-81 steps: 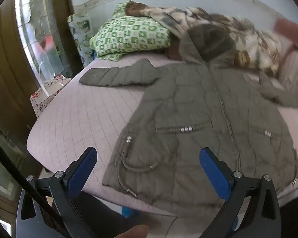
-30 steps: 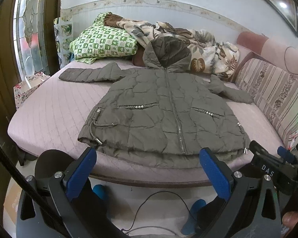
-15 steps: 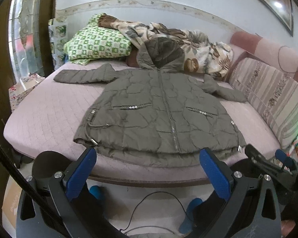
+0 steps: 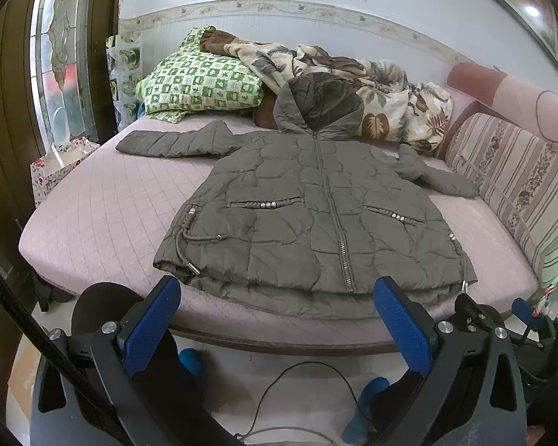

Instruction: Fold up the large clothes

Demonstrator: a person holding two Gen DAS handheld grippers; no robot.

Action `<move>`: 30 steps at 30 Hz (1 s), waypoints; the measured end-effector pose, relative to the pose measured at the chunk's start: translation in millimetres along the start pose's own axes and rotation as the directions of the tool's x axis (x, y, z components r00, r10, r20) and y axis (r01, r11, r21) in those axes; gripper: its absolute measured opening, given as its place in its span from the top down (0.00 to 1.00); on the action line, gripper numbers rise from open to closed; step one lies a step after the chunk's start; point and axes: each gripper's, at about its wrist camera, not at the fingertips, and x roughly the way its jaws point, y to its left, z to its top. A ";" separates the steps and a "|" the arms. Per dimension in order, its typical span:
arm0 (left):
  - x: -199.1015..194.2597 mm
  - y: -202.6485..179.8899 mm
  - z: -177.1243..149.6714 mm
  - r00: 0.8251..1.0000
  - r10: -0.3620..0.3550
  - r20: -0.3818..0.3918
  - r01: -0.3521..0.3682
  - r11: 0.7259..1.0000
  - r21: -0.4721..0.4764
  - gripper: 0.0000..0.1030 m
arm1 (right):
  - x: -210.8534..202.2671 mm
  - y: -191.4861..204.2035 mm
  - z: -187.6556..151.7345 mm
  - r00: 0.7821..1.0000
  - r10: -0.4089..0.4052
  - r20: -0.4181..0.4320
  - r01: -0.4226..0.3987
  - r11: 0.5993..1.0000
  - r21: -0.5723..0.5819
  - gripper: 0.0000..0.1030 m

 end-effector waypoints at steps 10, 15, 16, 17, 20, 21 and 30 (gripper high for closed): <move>22.3 -9.1 0.5 0.998 0.014 -0.061 -0.012 1.000 0.026 0.00 | 16.4 3.7 -1.4 1.000 -0.003 -0.027 0.003 1.000 -0.028 0.04; 36.6 -16.6 -6.2 0.994 0.023 -0.110 -0.017 0.998 0.059 0.00 | 24.5 4.9 -1.6 0.999 -0.012 -0.043 0.011 0.999 -0.034 0.04; 40.1 -17.3 -7.3 0.992 0.023 -0.122 -0.015 0.998 0.061 0.00 | 26.1 5.8 -1.6 0.999 -0.015 -0.047 0.013 0.999 -0.039 0.04; 42.0 -18.0 -9.2 0.991 0.024 -0.130 -0.016 0.998 0.062 0.00 | 27.6 6.8 -2.3 0.998 -0.020 -0.051 0.017 0.999 -0.046 0.04; 48.0 -15.6 -12.0 0.989 0.022 -0.149 -0.014 0.998 0.057 0.00 | 31.8 9.5 -4.5 0.998 -0.026 -0.066 0.022 0.998 -0.063 0.04; 49.7 -15.3 -12.2 0.988 0.027 -0.154 -0.018 0.998 0.058 0.00 | 33.7 10.3 -5.1 0.997 -0.027 -0.072 0.022 0.997 -0.069 0.04; 62.5 -10.6 -13.3 0.978 0.050 -0.202 -0.043 0.998 0.039 0.00 | 47.0 13.9 -7.1 0.994 -0.020 -0.111 0.010 0.996 -0.088 0.04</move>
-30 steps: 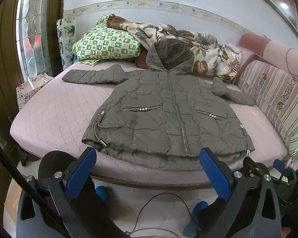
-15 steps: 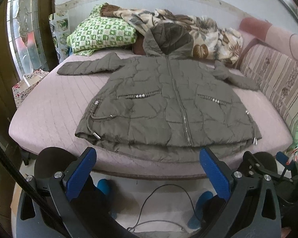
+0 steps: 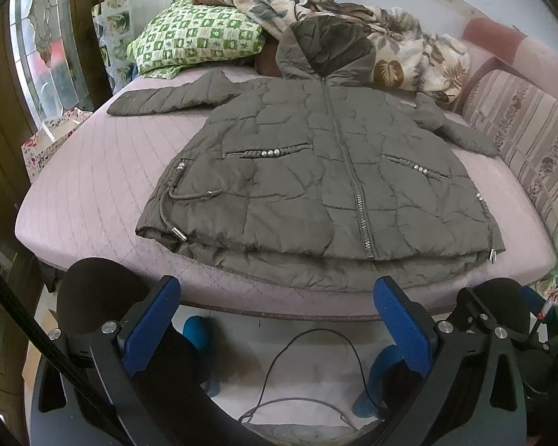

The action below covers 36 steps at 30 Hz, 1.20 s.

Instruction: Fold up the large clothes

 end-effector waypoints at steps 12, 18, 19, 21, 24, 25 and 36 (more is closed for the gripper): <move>7.3 1.9 6.0 1.000 0.009 -0.004 -0.009 1.000 -0.003 0.00 | 16.4 5.7 -0.4 0.995 0.090 -0.046 -0.090 0.996 0.011 0.08; 16.9 6.2 5.1 0.999 0.020 -0.037 -0.021 1.000 -0.017 0.00 | 27.8 9.3 0.1 0.994 0.062 -0.089 -0.063 0.998 -0.012 0.08; 17.9 7.1 5.5 0.999 0.021 -0.036 -0.021 1.000 -0.019 0.00 | 28.4 9.7 0.3 0.994 0.060 -0.091 -0.062 0.998 -0.015 0.08; 17.7 9.0 6.7 0.999 0.024 -0.027 -0.024 0.999 -0.021 0.01 | 30.2 11.5 0.6 0.994 0.054 -0.094 -0.057 0.998 -0.023 0.08; 16.9 14.9 17.3 0.999 0.045 0.000 -0.045 0.999 -0.002 0.02 | 32.3 13.6 3.4 0.995 0.043 -0.092 -0.047 0.998 -0.040 0.08; 17.7 17.0 20.7 0.998 0.056 0.004 -0.056 0.998 0.007 0.03 | 32.6 14.2 5.6 0.995 0.039 -0.088 -0.043 0.998 -0.047 0.08; 19.7 85.2 59.5 0.984 0.165 0.063 -0.158 0.982 -0.099 0.05 | 43.0 32.1 38.7 0.996 0.041 -0.082 -0.050 0.993 -0.108 0.08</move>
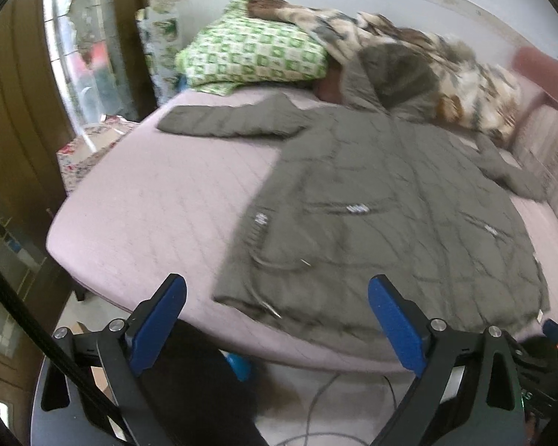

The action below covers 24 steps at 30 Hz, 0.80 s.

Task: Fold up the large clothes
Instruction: 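Move the left tool to the jacket sleeve beside the green pillow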

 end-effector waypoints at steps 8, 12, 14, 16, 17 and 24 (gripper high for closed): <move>18.3 49.7 32.2 0.993 0.106 0.046 -0.103 0.992 -0.068 0.05 | -0.4 19.6 25.3 0.999 -0.012 0.038 0.013 0.999 -0.037 0.08; 28.7 63.4 40.3 0.980 0.185 0.079 -0.182 0.982 -0.042 0.05 | 0.0 27.1 34.7 0.999 -0.017 0.048 0.019 0.999 -0.050 0.08; 37.8 73.3 43.9 0.969 0.233 0.076 -0.231 0.972 -0.044 0.05 | 0.4 31.2 39.0 0.998 -0.018 0.052 0.021 0.998 -0.057 0.08; 48.2 86.2 47.6 0.972 0.234 0.038 -0.231 0.971 -0.068 0.05 | 1.0 37.2 43.4 0.998 -0.019 0.057 0.023 0.998 -0.067 0.08; 53.7 93.9 50.2 0.974 0.224 0.021 -0.222 0.971 -0.085 0.05 | 1.2 39.1 45.1 0.998 -0.018 0.058 0.023 0.997 -0.071 0.08; 92.0 140.0 83.3 0.986 0.160 -0.035 -0.164 0.968 -0.191 0.05 | 2.9 57.6 58.4 0.997 -0.016 0.075 0.024 0.994 -0.109 0.08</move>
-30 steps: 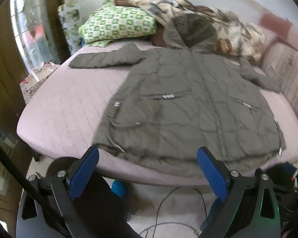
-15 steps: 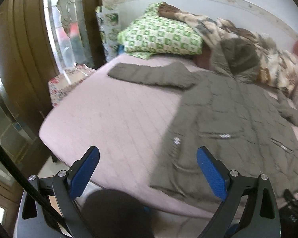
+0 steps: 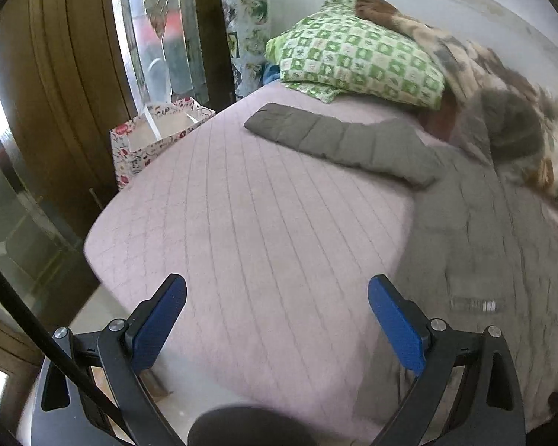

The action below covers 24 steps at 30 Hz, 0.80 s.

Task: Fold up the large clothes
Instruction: 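Move the left tool to the jacket sleeve beside the green pillow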

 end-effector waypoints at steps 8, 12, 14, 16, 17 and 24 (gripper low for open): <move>73.5 21.1 59.4 1.000 0.025 0.018 -0.025 1.000 -0.003 0.05 | 11.5 5.6 18.9 1.000 -0.019 0.004 0.019 1.000 0.002 0.08; 115.8 25.3 79.8 0.997 0.015 -0.082 -0.016 1.000 -0.015 0.25 | 22.1 1.8 26.3 0.999 -0.038 -0.010 0.038 0.999 0.017 0.08; 135.8 30.1 90.3 0.995 -0.019 -0.102 0.012 0.998 -0.066 0.26 | 28.1 -1.6 29.7 0.999 -0.046 -0.019 0.047 0.999 0.024 0.08; 156.1 33.0 101.6 0.992 -0.015 -0.123 0.003 0.996 -0.092 0.26 | 36.4 -5.1 33.4 0.998 -0.057 -0.033 0.058 0.998 0.034 0.08; 165.9 34.0 106.5 0.991 -0.019 -0.135 0.004 0.994 -0.105 0.26 | 38.8 -7.0 33.9 0.997 -0.060 -0.038 0.062 0.997 0.037 0.08; 253.6 40.2 140.9 0.961 -0.163 -0.223 0.102 0.959 -0.263 0.26 | 64.8 -25.6 40.6 0.995 -0.077 -0.068 0.082 0.994 0.078 0.08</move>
